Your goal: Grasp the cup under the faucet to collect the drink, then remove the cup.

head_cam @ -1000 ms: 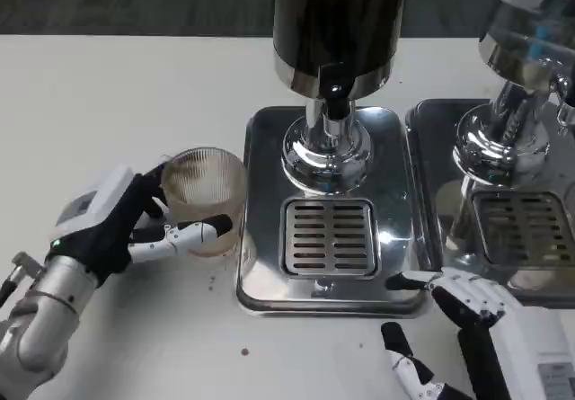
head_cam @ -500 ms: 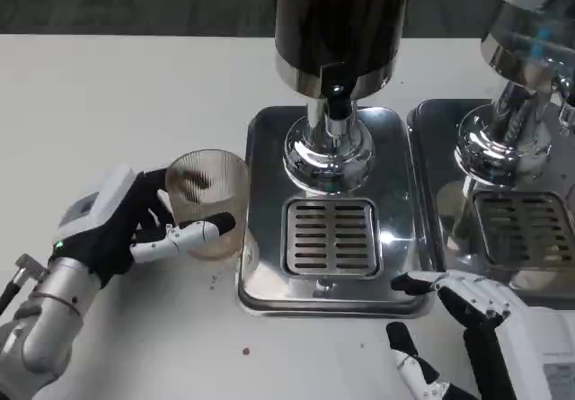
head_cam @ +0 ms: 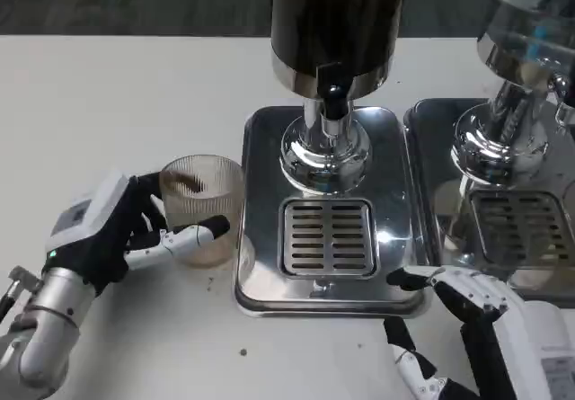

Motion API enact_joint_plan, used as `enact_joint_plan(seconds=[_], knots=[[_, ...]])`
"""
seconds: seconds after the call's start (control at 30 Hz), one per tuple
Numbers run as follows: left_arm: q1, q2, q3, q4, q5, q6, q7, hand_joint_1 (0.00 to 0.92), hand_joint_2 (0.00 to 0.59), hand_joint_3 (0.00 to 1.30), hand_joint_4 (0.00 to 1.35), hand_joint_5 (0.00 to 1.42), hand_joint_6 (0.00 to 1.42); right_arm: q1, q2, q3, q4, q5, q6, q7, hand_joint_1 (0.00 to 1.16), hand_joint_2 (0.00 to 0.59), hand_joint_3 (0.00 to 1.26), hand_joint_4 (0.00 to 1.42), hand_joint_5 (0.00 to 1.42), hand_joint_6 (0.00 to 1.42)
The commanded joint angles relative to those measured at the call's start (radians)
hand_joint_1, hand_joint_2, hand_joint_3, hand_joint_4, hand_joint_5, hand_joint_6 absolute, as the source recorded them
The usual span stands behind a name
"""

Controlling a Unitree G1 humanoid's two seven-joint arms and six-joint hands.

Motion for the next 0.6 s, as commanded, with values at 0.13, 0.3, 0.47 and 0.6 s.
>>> enact_joint_plan(seconds=[0.13,0.3,0.47,0.6], knots=[[0.019,0.031,0.016,-0.030,-0.006,-0.052,0.050,0.216,0.178,0.48,0.62,0.82,0.97,-0.007,0.002,-0.002,0.003,0.017,-0.020,0.004,0.48,0.426,0.48,0.47,0.39,0.38],[0.024,0.044,0.028,-0.059,-0.012,-0.092,0.071,0.215,0.179,0.48,0.62,0.82,0.96,-0.011,0.001,-0.003,0.010,0.022,-0.024,0.004,0.49,0.427,0.48,0.48,0.39,0.37],[0.020,0.043,0.041,-0.089,-0.014,-0.127,0.071,0.215,0.179,0.48,0.62,0.82,0.96,-0.016,0.007,-0.001,0.015,0.020,-0.027,0.000,0.49,0.427,0.48,0.48,0.39,0.37],[0.006,0.033,0.039,-0.102,-0.008,-0.141,0.056,0.215,0.179,0.48,0.62,0.82,0.96,-0.016,0.013,0.000,0.018,0.018,-0.028,-0.006,0.49,0.427,0.48,0.48,0.39,0.37]])
